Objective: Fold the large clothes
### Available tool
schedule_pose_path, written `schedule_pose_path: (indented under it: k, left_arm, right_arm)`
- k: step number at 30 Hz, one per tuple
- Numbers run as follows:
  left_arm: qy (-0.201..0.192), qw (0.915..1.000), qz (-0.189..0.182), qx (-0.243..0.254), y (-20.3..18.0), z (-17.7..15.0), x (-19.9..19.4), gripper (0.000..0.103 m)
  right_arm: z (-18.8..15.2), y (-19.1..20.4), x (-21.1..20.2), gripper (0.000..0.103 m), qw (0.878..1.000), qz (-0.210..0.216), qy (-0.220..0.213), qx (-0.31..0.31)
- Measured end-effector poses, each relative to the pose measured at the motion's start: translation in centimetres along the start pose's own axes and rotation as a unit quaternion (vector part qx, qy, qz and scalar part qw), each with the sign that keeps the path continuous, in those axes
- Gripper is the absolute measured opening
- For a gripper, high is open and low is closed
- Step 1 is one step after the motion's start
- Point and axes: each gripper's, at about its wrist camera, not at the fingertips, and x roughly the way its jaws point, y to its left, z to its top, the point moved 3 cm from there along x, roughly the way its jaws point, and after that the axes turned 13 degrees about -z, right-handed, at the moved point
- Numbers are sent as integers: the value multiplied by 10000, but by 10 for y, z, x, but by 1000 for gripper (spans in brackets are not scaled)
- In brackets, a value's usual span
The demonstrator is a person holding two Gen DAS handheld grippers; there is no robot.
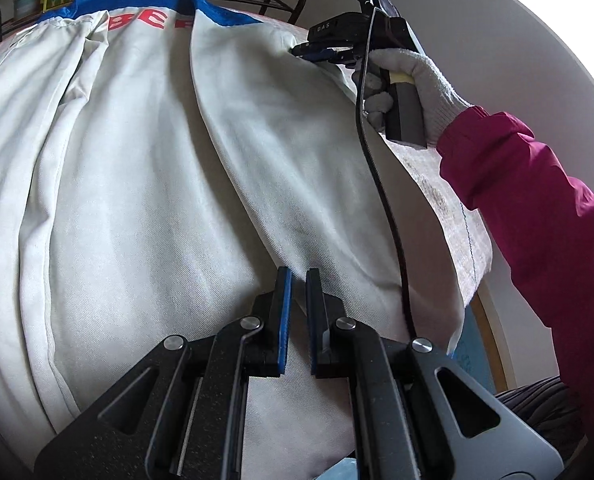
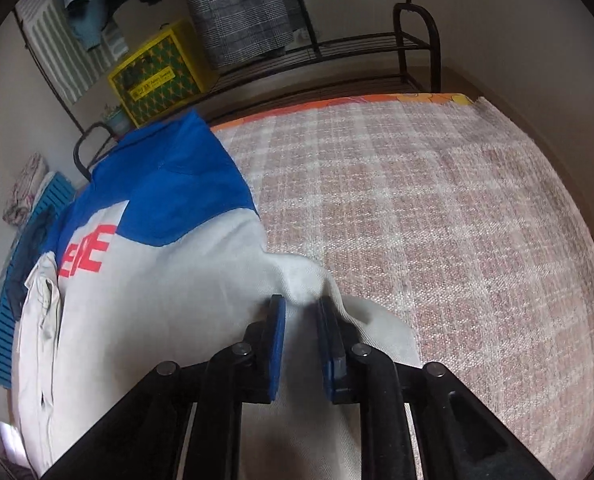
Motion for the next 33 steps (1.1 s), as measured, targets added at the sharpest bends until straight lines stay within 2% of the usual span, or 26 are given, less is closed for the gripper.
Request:
schedule_pose_path:
  k: [2,3,5,12,14,16,20,21,23,25,29,33]
  left_arm:
    - [5,10000,-13,-28,-1,-5,-6,3]
    - [-44,10000,-38,-47,1,-3,-12,3]
    - [-152,9999,-14,-33,-1,-4,-22,3]
    - [-404,9990,-56,177,-14,-9,-58,3]
    - [-436,9987,-101,252,-19,-12,-69,3]
    - [-441,9983,-132,345,-24,-16,-77,3]
    - [-397,9975,-288,514,-37,-28,-83,3]
    - [-380,9972,-324,551,-39,-30,-83,3]
    - [-295,9970,-357,620,-44,-36,-81,3]
    - [-171,9965,-475,663,-52,-39,-74,3]
    - [58,9955,-591,736,-62,-47,-55,3]
    - [320,9945,-620,786,-68,-56,-30,3]
  right_arm:
    - [-1,1,-9,16,10000,-83,-24,-10]
    - [-1,2,-17,21,10000,-36,-81,-23]
    - [-4,3,-41,21,9996,164,-242,-17]
    - [-33,3,-165,29,9937,611,-917,-201]
    - [-54,0,-204,32,9915,646,-1113,-193]
    - [-80,-8,-238,41,9895,705,-1260,-91]
    - [-153,-27,-285,43,9904,727,-1177,37]
    - [-174,-32,-290,44,9910,743,-1111,68]
    - [-218,-43,-294,53,9926,790,-910,133]
    - [-259,-52,-290,68,9938,826,-707,215]
    - [-318,-66,-263,68,9959,839,-125,327]
    - [-340,-72,-224,68,9956,829,363,229]
